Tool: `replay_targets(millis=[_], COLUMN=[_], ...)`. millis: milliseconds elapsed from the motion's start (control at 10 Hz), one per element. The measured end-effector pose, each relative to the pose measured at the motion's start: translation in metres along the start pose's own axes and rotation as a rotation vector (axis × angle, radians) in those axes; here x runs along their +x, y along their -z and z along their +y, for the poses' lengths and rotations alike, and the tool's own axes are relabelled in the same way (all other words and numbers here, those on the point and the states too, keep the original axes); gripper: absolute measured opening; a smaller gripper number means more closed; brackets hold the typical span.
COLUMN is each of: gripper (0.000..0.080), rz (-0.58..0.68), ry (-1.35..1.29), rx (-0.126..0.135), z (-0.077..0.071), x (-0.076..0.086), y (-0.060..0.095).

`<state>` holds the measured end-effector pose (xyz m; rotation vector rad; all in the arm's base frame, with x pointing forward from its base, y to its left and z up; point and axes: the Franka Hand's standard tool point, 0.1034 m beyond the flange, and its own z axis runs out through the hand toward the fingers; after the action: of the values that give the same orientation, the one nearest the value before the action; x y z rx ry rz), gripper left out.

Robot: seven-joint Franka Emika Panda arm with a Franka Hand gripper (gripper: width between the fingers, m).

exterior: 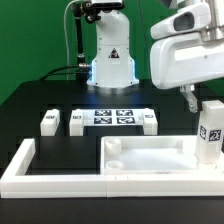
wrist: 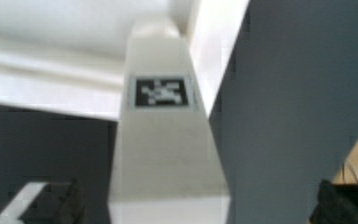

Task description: Assemble desk

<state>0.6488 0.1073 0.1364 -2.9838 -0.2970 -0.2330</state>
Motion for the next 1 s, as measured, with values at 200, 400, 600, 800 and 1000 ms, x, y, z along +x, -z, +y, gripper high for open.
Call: replay_targets(millis=[200, 400, 600, 800, 1000], gripper=[0.0649, 0.0649, 0.0649, 0.0649, 0.0389], rz=[-0.154, -0.175, -0.141, -0.142, -0.142], ry=[-0.011, -0.041, -0.078, -0.083, -0.286], rx=[0.024, 0.025, 0.015, 0.016, 0.008], z=[0.004, 0.007, 0.008, 0.008, 0.007], x=[-0.006, 0.002, 0.005, 0.005, 0.005], y=[-0.006, -0.010, -0.013, -0.013, -0.014])
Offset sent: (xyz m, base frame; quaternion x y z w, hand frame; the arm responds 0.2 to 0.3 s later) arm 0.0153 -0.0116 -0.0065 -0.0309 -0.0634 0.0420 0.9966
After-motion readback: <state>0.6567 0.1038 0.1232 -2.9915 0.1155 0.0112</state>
